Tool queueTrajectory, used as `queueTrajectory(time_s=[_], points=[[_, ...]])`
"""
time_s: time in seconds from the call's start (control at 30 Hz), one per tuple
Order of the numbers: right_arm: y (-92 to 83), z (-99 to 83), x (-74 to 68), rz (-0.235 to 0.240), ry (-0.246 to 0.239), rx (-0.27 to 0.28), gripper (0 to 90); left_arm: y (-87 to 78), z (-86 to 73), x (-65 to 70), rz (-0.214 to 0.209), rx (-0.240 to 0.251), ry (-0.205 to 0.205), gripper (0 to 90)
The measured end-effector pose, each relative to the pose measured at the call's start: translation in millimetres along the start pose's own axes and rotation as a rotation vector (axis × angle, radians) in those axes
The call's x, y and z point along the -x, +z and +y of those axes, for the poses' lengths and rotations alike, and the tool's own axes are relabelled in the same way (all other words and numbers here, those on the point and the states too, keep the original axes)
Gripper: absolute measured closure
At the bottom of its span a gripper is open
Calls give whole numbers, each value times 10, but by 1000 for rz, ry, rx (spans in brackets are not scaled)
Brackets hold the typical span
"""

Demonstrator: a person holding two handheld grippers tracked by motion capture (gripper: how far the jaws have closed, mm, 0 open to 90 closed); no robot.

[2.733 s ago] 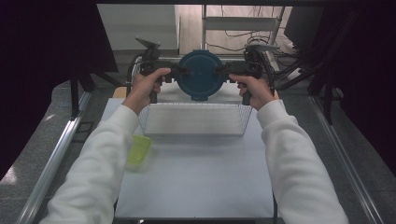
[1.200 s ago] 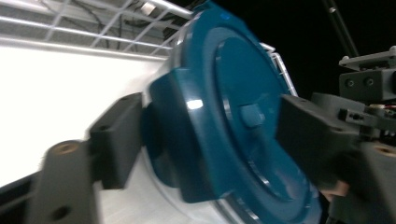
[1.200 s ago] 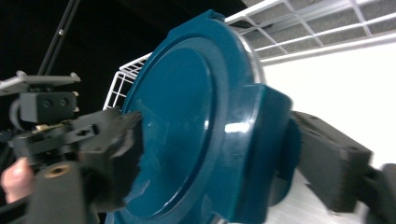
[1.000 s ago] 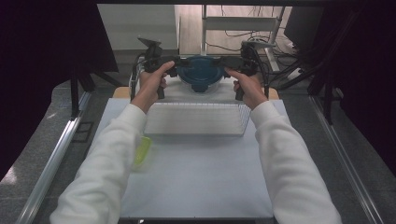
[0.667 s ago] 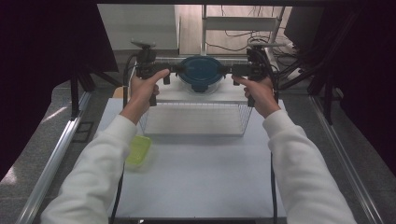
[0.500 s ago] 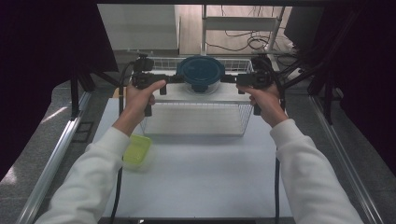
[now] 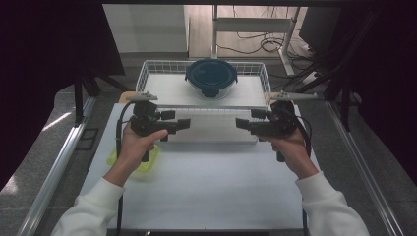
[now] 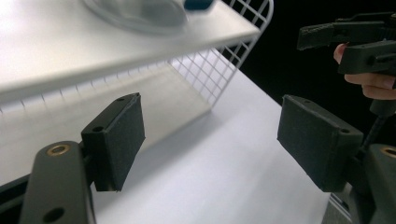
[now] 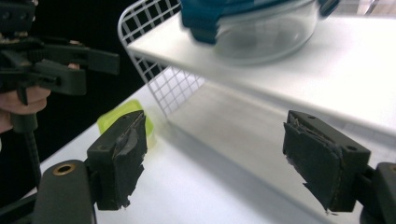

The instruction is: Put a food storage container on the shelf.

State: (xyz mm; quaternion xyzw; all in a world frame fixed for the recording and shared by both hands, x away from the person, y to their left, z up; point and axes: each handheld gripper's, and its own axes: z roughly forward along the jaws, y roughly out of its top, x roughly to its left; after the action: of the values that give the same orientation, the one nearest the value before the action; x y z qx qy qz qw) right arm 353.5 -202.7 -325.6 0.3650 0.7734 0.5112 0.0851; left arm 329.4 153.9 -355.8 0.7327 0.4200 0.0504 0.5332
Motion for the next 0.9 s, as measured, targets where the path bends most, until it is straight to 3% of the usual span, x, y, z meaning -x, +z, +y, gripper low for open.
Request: queueTrajectory(time_s=[0.17,0.2,0.23,0.33,0.37,0.47,0.57,0.67,0.9], points=[[-113,-387,-138,10,-4,-19,224,-82,-361,98,-26,-28,19,227],[-182,-551,-165,-6,-17,-27,228,-96,-442,113,-26,-38,23,225],[-182,-551,-165,-6,-17,-27,228,-110,-521,129,-22,-48,31,225],[-274,-853,-162,-24,-1,-58,231,-140,-739,163,11,-77,54,226],[-274,-853,-162,-24,-1,-58,231,-145,-804,178,21,-87,64,226],[-318,-1091,-150,-47,12,-72,234,-147,-968,216,36,-122,91,223],[-337,-1184,-133,-64,25,-76,235,-141,-1101,214,40,-149,87,222],[-361,-1293,-81,-67,47,-92,235,-148,-1205,155,74,-168,61,221],[-330,-1348,-49,-81,31,-121,235,-183,-1266,76,108,-175,40,223]])
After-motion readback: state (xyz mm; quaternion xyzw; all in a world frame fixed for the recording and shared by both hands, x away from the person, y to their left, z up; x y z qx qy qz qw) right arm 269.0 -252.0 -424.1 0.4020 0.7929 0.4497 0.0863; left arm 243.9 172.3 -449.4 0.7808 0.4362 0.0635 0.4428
